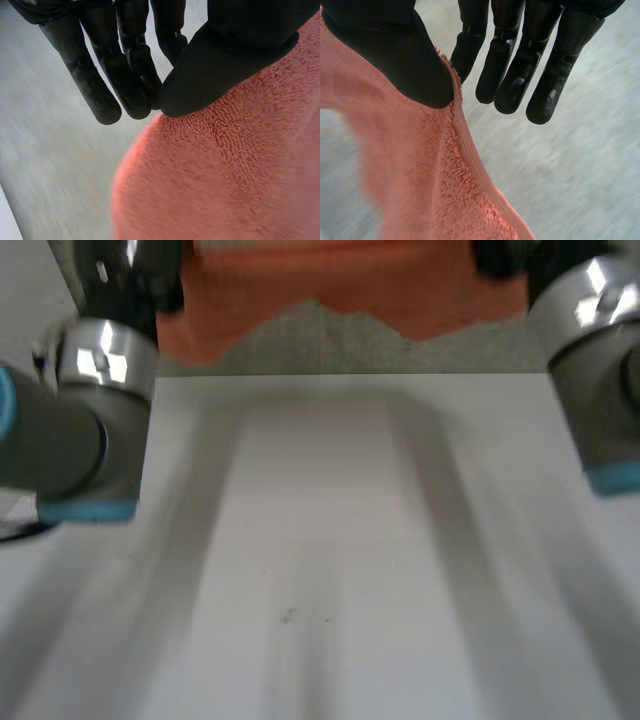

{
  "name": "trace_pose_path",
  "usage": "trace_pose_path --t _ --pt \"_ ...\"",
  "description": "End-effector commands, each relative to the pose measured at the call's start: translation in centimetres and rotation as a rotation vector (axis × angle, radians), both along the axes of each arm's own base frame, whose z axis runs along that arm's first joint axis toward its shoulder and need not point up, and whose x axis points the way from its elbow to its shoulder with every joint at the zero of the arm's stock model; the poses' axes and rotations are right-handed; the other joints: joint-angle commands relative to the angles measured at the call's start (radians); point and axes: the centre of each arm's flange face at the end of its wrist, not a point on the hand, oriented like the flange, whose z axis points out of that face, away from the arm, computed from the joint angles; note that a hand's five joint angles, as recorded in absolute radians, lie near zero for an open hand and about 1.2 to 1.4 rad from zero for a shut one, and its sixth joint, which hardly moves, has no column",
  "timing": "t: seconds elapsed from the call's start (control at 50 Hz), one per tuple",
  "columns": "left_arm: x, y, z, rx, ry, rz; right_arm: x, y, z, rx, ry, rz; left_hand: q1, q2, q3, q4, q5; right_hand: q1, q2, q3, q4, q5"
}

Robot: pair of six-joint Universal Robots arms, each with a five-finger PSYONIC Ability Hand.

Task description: Fold the laundry

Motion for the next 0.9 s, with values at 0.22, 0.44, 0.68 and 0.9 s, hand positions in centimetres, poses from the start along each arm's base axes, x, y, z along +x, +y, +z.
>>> trace_pose_path --t 0.22,0.44,0.68,0.9 --pt "2.0 8.7 -18.0 0.729 -0.369 -0.036 -0.1 2.7 -18.5 0.568 0.397 0.012 0.197 0.178 0.179 0.179 0.180 0.411 0.209 0.207 0.204 0.232" --pt "2.8 12.3 -18.2 0.908 -0.487 -0.067 -1.1 4.0 -19.9 0.627 0.418 0.015 0.197 0.178 0.179 0.179 0.180 0.411 0.209 0.207 0.204 0.232" --pt "2.4 11.5 -12.2 0.730 -0.403 -0.088 -1.6 5.4 -20.9 0.623 0.422 0.036 -0.657 -0.676 -0.674 -0.675 -0.674 0.411 0.209 0.207 0.204 0.232" --pt "2.9 5.5 -11.4 0.693 -0.378 -0.122 -1.5 6.0 -21.5 0.629 0.428 0.049 -0.610 -0.629 -0.628 -0.628 -0.627 0.411 0.209 0.207 0.204 0.232"
